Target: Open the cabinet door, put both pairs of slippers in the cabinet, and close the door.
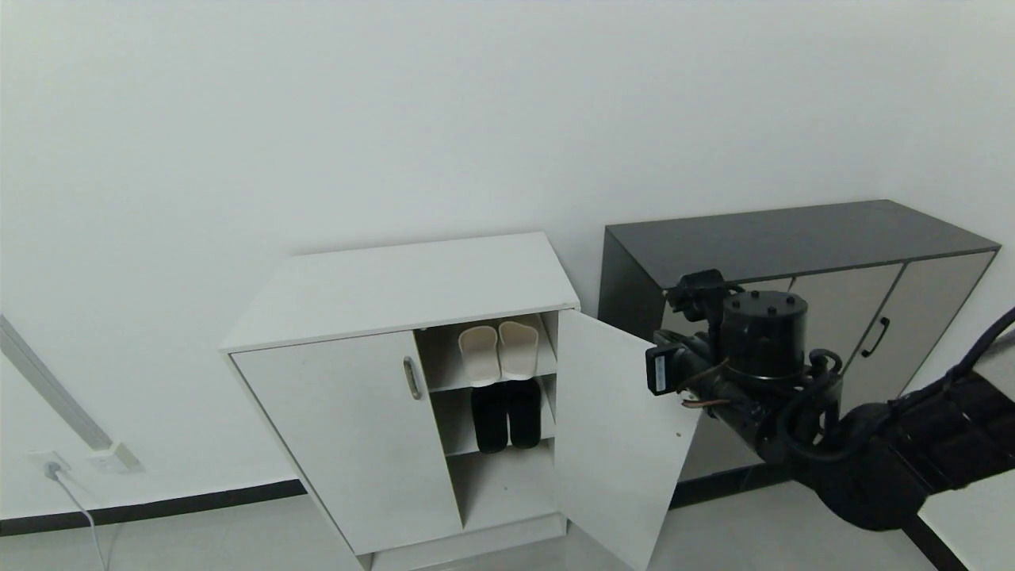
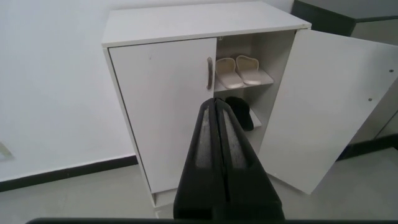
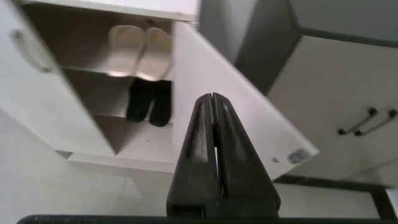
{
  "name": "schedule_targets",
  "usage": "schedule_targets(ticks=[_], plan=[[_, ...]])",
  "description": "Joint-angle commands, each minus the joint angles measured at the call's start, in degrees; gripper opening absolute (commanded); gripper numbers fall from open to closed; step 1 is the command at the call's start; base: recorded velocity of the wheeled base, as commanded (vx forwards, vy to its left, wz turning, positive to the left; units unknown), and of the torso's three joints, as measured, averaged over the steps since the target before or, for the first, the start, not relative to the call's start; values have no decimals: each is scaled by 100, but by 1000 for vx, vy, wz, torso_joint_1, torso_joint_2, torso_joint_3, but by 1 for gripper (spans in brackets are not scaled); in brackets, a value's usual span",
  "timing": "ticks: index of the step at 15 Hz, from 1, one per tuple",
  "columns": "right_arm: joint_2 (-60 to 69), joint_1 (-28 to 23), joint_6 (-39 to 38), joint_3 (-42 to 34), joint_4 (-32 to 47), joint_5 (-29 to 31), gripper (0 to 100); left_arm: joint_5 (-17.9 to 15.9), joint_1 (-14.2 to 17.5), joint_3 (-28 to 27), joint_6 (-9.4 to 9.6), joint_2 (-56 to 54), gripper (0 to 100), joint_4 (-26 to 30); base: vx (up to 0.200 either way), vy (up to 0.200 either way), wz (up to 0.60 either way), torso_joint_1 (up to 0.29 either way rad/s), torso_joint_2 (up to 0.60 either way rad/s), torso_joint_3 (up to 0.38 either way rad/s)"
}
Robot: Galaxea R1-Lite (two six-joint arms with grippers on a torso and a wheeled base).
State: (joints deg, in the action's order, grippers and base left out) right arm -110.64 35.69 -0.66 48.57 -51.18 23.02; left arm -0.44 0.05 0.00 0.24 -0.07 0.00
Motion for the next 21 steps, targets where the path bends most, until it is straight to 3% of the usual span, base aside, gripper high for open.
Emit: schedule_targets(ticks=[1,3,5,13,21], plan=[[-63,-370,-277,768,741,-43,0,0,4,0,2,7,0,0,0,0,0,0,0,0],[-133,-669,-637,1647,1874,-306,0,0,4,0,-7,7,0,0,0,0,0,0,0,0],[-335,-889,-655,2104,2296,-412,0,0,4,0,-7,7,0,0,0,0,0,0,0,0],[-1197,-1381,-778,2262,2314,-640,0,0,4,0,-7,7,0,0,0,0,0,0,0,0],[-1548,-1469,-778,2271,2182,-640,0,0,4,0,-7,7,0,0,0,0,0,0,0,0]])
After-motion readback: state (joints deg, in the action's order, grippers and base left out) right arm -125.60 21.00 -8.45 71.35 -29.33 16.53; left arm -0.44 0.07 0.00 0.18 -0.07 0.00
